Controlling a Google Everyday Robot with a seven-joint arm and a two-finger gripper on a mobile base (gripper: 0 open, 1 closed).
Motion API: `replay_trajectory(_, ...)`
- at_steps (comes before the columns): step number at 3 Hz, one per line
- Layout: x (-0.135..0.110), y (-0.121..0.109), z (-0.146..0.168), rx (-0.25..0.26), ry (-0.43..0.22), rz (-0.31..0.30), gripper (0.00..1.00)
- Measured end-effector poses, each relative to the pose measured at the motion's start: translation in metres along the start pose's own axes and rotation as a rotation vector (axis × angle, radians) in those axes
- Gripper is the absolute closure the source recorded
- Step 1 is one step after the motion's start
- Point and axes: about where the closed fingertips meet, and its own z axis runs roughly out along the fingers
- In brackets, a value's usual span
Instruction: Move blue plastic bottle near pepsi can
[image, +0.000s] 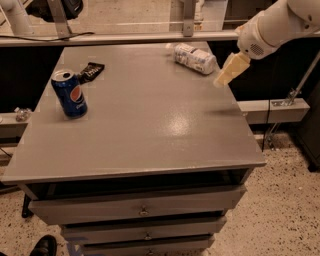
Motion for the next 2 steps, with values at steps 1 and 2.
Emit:
replay_trajectory(1,-0.005,-0.005,0.009,0.017,-0.026,0.03,0.0)
replay_trajectory(2,-0.011,-0.018,0.028,0.045,-0.067,0.111,0.0)
